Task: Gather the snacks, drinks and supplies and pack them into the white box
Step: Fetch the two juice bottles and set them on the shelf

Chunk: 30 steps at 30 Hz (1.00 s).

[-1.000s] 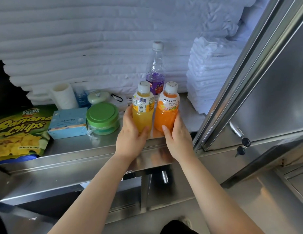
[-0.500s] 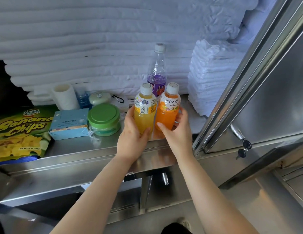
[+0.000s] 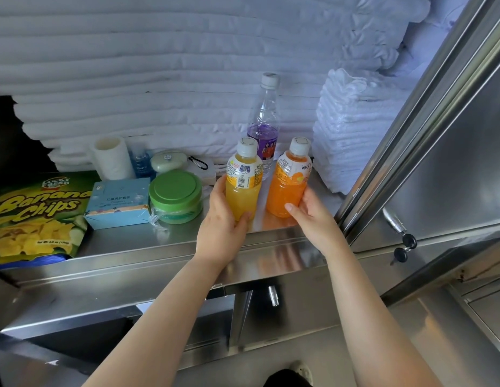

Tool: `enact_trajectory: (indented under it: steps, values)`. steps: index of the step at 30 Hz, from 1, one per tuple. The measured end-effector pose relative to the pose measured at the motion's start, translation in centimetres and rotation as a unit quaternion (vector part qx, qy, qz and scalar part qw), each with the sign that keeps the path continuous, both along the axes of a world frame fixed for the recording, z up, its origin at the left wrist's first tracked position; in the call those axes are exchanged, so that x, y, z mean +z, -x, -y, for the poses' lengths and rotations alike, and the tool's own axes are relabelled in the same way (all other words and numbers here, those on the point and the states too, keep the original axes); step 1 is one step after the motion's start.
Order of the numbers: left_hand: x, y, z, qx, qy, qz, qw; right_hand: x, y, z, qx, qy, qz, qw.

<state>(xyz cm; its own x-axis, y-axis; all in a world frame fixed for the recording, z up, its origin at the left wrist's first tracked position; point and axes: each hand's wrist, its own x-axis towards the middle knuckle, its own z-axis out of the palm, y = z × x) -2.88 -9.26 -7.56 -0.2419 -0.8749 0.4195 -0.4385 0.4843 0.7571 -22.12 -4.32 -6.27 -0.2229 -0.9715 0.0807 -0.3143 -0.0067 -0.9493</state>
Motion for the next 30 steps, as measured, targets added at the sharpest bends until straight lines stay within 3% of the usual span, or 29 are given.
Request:
enact_trajectory:
  steps: [5, 8, 11, 15, 30]
  values:
    - [0.0, 0.0, 0.0, 0.000, 0.005, 0.001, 1.000, -0.2, 0.1, 0.1, -0.008, 0.003, 0.009, 1.000]
    - [0.0, 0.1, 0.0, 0.005, 0.013, 0.003, 1.000, -0.5, -1.6, 0.3, -0.076, 0.040, 0.025, 0.996]
    - [0.0, 0.1, 0.0, 0.004, 0.022, 0.004, 1.000, -0.8, -4.2, 0.7, -0.183, 0.089, -0.032, 0.979]
    - [-0.1, 0.2, 0.0, 0.005, 0.028, 0.002, 1.000, -1.1, -5.4, 1.2, -0.252, 0.111, -0.093, 0.957]
    - [0.6, 0.8, -0.1, 0.069, 0.047, -0.023, 0.996, -1.2, -5.3, 0.9, -0.247, 0.124, -0.149, 0.949]
